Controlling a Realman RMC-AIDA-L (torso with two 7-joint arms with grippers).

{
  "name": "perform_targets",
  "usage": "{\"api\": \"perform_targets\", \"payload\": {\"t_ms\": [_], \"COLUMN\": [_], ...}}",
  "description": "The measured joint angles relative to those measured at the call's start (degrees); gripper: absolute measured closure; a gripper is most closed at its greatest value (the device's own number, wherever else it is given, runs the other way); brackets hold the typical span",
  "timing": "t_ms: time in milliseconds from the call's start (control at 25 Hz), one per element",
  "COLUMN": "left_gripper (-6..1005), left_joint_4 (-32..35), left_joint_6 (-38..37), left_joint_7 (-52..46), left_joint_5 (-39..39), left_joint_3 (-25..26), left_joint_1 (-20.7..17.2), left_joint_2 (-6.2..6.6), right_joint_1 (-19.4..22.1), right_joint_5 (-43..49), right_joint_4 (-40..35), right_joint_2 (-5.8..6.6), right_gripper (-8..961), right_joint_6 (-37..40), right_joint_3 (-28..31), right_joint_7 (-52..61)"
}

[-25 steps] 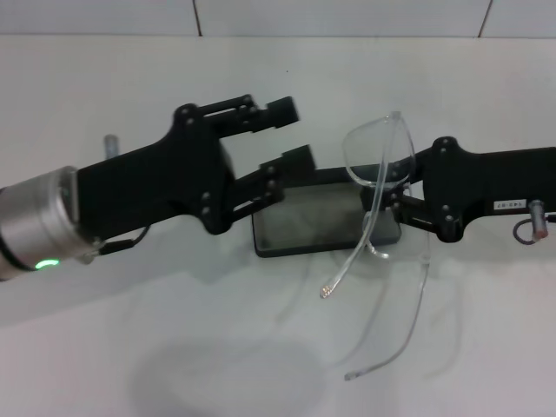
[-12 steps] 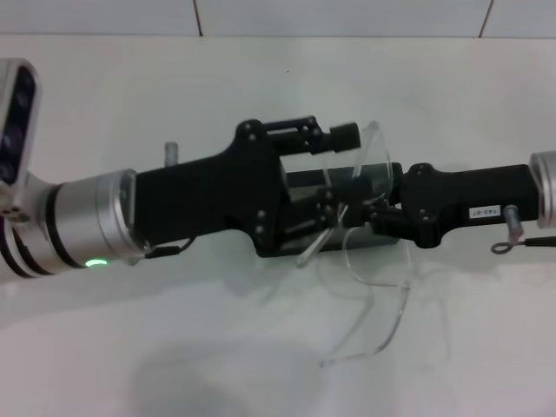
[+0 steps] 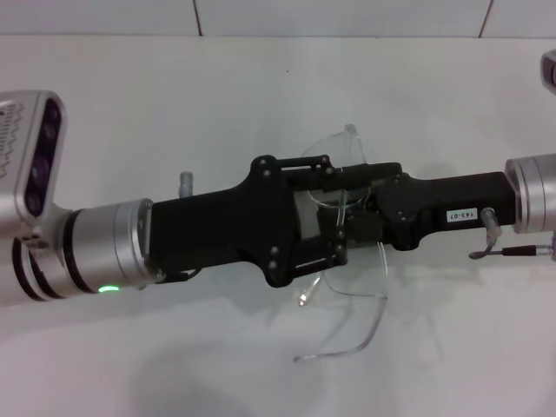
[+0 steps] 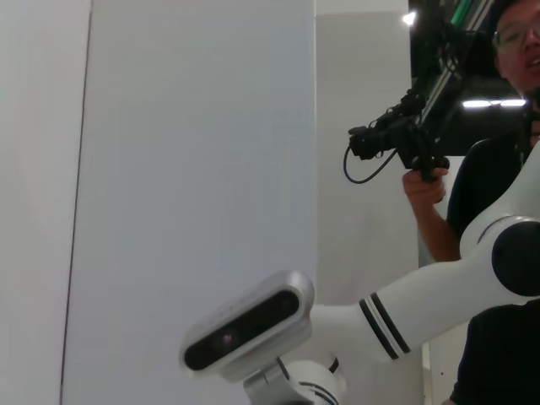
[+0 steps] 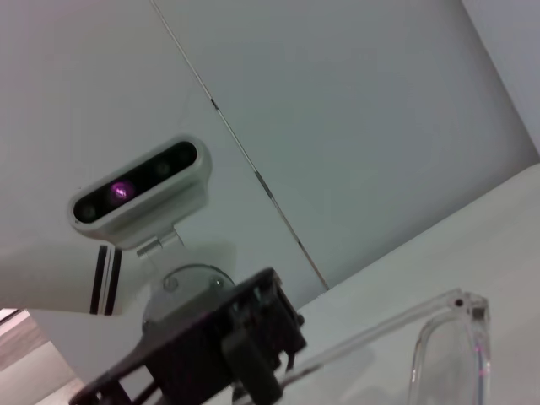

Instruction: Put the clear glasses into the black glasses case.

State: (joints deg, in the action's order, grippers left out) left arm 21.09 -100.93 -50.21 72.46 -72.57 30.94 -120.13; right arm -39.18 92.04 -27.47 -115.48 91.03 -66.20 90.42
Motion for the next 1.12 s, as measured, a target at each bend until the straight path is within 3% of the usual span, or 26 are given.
{"api": "perform_targets", "payload": {"t_ms": [1120], "left_gripper": [489], "left_joint_4": [-2.75], "left_joint_6": [5.08], "left_joint_7": [-0.17], "left_joint_5": [-0.04], "left_joint_3": [-2.33], "left_joint_1": [2.31], "left_joint_2": [-0.15], "right_joint_1": [0.96], "right_joint_5": [0.35], "right_joint_4": [-0.41], "right_joint_2": [0.0], "right_gripper": [850], "right_joint_6": [1.49], "right_joint_3": [-1.72], "right_joint_7": [-0.18]}}
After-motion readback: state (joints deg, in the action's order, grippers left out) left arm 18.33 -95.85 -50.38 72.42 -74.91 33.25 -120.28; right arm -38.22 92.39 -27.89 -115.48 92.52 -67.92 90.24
